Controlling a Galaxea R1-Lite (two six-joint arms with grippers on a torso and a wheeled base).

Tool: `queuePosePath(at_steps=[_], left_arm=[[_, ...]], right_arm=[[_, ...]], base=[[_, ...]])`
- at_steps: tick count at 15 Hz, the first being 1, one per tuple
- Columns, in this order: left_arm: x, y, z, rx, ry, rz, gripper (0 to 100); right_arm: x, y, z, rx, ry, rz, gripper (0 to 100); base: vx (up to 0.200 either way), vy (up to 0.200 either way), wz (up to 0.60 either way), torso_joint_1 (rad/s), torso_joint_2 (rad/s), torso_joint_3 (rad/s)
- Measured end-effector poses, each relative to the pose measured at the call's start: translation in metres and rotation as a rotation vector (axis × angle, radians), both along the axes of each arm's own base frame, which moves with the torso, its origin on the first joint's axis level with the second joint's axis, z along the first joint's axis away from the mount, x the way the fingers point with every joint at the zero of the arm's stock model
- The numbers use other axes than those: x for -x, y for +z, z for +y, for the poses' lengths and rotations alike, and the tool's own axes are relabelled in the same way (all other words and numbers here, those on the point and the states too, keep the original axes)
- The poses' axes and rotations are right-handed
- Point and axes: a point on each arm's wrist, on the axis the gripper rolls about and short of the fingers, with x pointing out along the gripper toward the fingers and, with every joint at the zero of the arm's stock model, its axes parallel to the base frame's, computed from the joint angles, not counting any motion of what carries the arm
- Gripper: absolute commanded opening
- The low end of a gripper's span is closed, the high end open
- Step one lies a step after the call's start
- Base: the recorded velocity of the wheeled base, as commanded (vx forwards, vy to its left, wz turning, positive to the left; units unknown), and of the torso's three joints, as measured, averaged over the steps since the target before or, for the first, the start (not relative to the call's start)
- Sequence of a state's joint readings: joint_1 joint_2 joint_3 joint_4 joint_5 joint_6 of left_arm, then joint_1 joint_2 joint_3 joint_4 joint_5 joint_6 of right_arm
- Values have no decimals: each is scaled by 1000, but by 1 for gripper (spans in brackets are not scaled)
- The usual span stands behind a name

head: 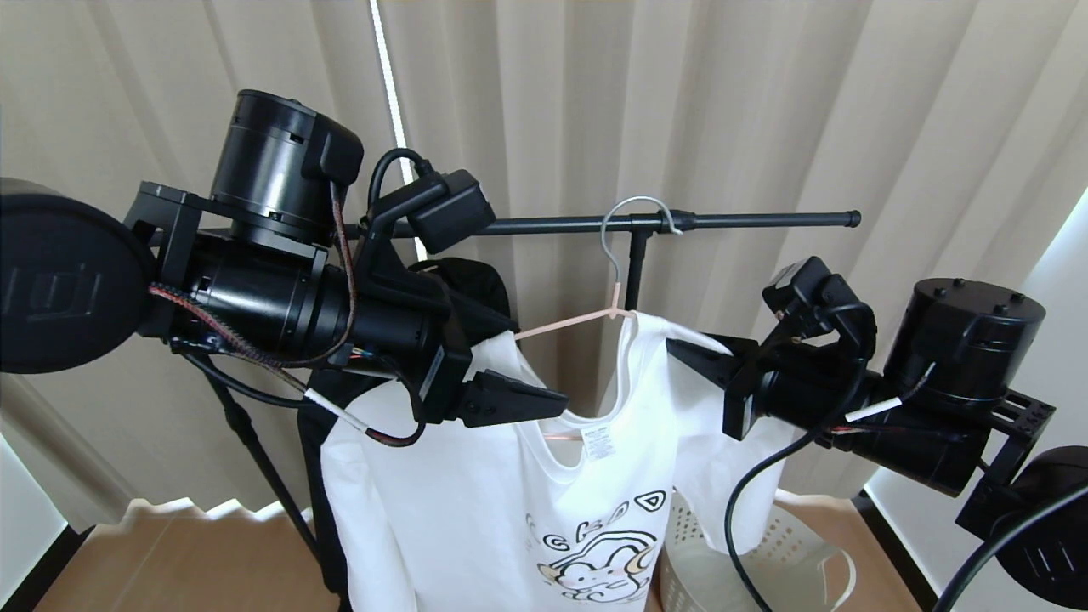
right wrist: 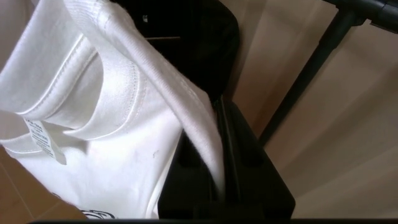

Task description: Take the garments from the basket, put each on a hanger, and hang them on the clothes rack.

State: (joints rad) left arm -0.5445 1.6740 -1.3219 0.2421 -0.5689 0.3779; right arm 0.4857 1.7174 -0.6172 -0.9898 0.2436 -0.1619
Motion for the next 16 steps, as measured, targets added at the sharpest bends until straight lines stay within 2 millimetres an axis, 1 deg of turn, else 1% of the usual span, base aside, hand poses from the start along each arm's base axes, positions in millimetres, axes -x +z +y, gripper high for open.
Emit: queuePosePath(at_steps=[4, 13, 14, 16], left_arm=[[-3, -6, -10, -8, -22, 19, 100], [-6, -15, -14, -26, -29, 39, 100], [-6, -16, -14, -27, -28, 41, 0], [-6, -16, -14, -29, -29, 41, 0]], right_arm=[[4, 7, -3, -11, 0, -20, 0], [5, 10, -2, -17, 18, -28, 0], [5, 10, -2, -17, 19, -30, 0], [5, 11, -2, -18, 19, -32, 0]], base=[[0, 0, 0, 0, 0, 0], [0, 0, 0, 0, 0, 0], [0, 0, 0, 0, 0, 0], [0, 0, 0, 0, 0, 0]])
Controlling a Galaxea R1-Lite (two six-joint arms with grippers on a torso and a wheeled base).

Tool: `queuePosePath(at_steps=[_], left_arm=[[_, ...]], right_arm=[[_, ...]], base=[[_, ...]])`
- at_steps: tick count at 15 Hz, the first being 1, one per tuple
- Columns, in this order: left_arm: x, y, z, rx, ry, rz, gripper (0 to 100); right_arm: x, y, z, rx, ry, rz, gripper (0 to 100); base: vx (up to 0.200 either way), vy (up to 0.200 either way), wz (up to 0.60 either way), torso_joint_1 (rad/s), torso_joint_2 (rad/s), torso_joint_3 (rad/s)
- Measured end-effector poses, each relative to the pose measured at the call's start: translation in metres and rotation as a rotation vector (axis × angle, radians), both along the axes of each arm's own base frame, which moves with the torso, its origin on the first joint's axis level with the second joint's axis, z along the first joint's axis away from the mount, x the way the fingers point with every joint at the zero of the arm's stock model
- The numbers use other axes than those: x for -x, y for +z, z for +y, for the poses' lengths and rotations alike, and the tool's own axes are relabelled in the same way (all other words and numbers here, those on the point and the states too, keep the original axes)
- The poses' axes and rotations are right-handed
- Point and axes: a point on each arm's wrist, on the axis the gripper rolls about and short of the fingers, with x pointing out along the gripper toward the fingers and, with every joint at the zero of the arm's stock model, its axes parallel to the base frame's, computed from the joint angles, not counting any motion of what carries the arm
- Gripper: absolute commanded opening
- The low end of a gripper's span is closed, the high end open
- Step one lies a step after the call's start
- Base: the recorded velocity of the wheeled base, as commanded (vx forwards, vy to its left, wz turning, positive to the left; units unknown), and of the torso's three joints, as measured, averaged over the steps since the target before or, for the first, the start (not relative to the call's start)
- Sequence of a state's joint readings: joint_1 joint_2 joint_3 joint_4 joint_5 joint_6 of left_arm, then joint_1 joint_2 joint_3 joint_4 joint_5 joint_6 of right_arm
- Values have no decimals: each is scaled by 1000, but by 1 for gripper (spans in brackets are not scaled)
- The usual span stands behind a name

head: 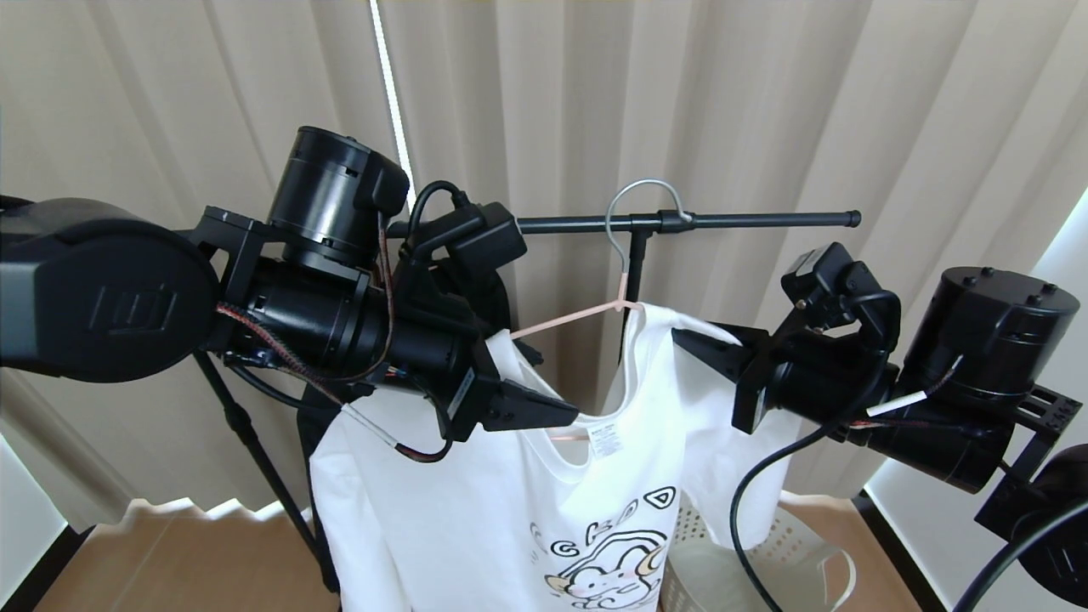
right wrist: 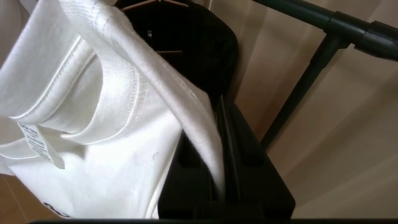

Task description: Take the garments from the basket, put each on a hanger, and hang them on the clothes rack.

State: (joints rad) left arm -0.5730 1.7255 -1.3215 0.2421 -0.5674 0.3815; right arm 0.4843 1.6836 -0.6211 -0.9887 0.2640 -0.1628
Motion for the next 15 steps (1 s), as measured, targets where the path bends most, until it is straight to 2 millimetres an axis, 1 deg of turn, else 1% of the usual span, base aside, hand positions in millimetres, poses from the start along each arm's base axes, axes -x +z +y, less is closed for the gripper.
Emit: queuePosePath(at_steps=[9, 13, 14, 15], left_arm=[[4, 4, -1, 3, 1, -13, 0], [3, 5, 1, -19, 41, -33, 0], [3, 5, 1, -22, 46, -36, 0], [3, 4, 2, -25, 50, -36, 0]], right_arm=[[-3, 3, -2, -5, -11, -9, 0], [-3, 3, -3, -2, -17, -6, 0], [-3, 3, -4, -2, -18, -5, 100], [-3, 3, -4, -2, -23, -6, 100]], base=[[0, 0, 0, 0, 0, 0], [0, 0, 0, 0, 0, 0], [0, 0, 0, 0, 0, 0], [0, 0, 0, 0, 0, 0]])
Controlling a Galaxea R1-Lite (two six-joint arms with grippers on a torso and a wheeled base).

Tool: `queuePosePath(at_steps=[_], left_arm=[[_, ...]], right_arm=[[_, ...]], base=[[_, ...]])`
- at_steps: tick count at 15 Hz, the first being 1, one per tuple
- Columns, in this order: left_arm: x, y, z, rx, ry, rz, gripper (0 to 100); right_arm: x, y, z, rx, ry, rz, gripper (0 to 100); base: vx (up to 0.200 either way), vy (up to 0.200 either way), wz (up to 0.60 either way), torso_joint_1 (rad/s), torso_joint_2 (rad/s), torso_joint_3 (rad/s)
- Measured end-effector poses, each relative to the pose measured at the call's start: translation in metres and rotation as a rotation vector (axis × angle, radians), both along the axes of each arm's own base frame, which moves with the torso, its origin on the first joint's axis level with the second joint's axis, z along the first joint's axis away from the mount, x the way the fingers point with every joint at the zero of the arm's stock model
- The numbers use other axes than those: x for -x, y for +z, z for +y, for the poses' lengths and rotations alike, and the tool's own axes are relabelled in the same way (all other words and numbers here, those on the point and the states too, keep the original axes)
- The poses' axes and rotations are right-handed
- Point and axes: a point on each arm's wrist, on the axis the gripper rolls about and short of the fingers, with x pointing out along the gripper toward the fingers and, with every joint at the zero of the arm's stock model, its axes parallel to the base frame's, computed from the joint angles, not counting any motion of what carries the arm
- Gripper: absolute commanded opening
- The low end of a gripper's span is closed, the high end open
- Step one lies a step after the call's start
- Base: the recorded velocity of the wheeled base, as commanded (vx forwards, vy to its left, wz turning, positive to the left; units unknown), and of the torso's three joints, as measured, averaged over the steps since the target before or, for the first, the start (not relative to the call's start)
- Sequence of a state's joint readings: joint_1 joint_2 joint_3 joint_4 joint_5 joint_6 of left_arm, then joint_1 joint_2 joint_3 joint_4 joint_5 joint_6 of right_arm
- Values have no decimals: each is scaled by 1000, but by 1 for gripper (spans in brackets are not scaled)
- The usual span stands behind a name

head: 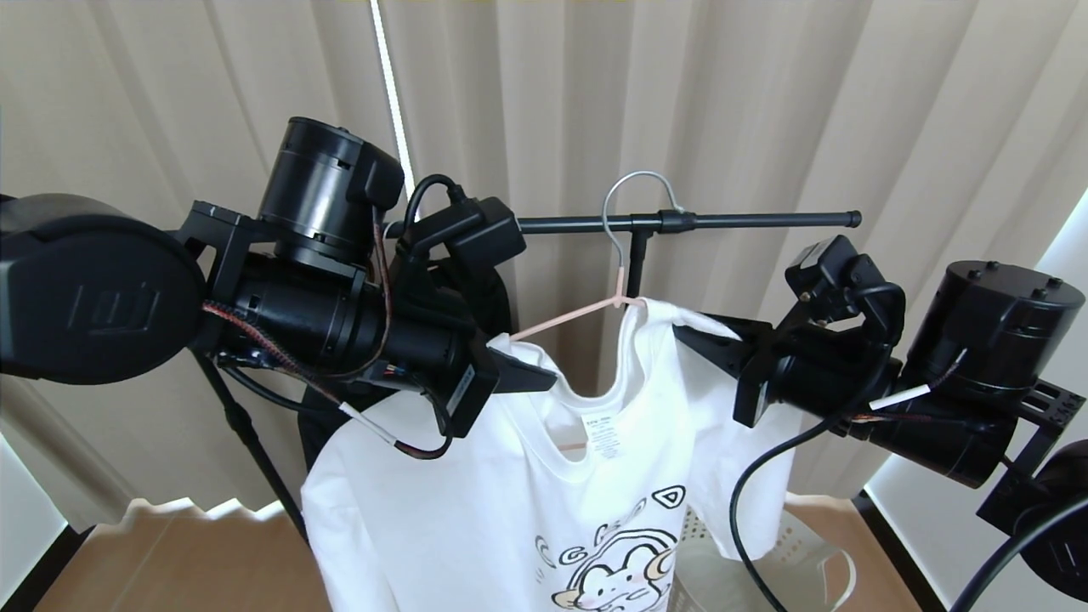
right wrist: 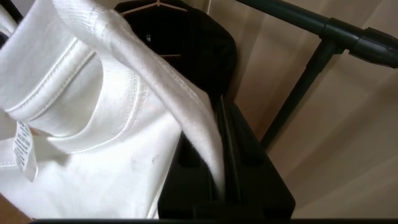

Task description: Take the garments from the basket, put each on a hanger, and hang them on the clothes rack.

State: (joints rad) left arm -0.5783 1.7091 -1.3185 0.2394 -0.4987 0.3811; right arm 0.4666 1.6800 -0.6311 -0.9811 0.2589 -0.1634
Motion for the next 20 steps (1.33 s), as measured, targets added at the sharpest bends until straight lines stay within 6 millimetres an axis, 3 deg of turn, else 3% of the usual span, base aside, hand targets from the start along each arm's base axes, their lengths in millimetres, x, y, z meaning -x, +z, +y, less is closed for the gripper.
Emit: queuePosePath(at_steps=[5, 11, 20], left_arm=[[6, 1, 7, -4, 15, -10, 0], [19, -2, 34, -39, 36, -61, 0], [36, -14, 61, 14, 125, -189, 0]], right_arm=[[-2, 1, -4, 0, -15, -2, 100], [-6, 4, -15, 17, -49, -32, 100], [3, -22, -25, 220, 67, -95, 100]], base=[[0, 0, 0, 0, 0, 0], [0, 0, 0, 0, 0, 0], [0, 0, 0, 0, 0, 0]])
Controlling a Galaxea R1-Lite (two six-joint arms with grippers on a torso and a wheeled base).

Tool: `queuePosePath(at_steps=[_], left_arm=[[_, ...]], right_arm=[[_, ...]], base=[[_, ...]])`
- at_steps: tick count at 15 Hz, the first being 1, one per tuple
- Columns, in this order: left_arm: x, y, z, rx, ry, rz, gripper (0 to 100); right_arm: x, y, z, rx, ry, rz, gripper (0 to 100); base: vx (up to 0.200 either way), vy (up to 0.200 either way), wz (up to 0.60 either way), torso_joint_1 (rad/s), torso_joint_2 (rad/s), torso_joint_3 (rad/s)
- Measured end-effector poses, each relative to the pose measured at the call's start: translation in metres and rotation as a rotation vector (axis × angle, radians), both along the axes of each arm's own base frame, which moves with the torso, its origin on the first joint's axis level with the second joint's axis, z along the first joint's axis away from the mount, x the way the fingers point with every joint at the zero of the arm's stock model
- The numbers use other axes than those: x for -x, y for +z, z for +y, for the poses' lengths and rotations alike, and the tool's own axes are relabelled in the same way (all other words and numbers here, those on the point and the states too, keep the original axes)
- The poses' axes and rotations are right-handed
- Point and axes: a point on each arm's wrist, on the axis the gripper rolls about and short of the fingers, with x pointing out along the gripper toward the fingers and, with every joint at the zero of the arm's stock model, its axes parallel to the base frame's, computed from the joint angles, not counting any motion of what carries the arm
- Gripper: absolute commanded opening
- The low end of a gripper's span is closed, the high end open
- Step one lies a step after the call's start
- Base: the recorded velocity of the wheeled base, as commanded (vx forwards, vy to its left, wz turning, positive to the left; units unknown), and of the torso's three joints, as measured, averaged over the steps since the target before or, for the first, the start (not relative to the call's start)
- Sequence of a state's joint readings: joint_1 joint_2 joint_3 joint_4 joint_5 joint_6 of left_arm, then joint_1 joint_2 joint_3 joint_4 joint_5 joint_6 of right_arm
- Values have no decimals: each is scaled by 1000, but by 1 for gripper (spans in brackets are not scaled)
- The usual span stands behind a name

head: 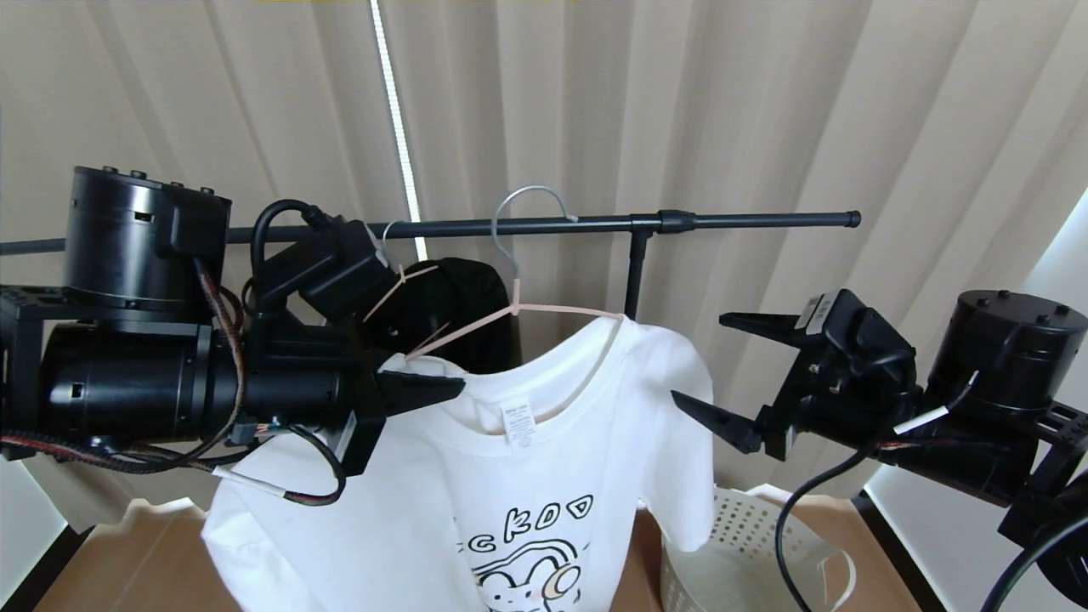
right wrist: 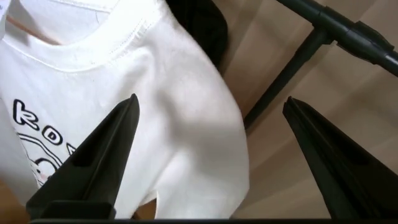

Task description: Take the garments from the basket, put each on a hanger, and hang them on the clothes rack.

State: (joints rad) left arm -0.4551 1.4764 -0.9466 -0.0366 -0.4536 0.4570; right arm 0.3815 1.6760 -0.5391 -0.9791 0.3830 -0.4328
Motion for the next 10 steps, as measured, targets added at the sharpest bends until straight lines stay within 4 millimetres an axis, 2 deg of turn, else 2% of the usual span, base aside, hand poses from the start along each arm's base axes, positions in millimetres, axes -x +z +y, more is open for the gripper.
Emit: queuePosePath(at_steps=[4, 10], left_arm=[[13, 2, 9, 9, 9, -14, 0], [28, 7, 16, 23, 12, -37, 0]], right_arm=[[-5, -9, -8, 34, -20, 12, 100], [-17, -29, -4, 80, -17, 49, 100]], base=[[0, 0, 0, 0, 0, 0], [0, 0, 0, 0, 0, 0]])
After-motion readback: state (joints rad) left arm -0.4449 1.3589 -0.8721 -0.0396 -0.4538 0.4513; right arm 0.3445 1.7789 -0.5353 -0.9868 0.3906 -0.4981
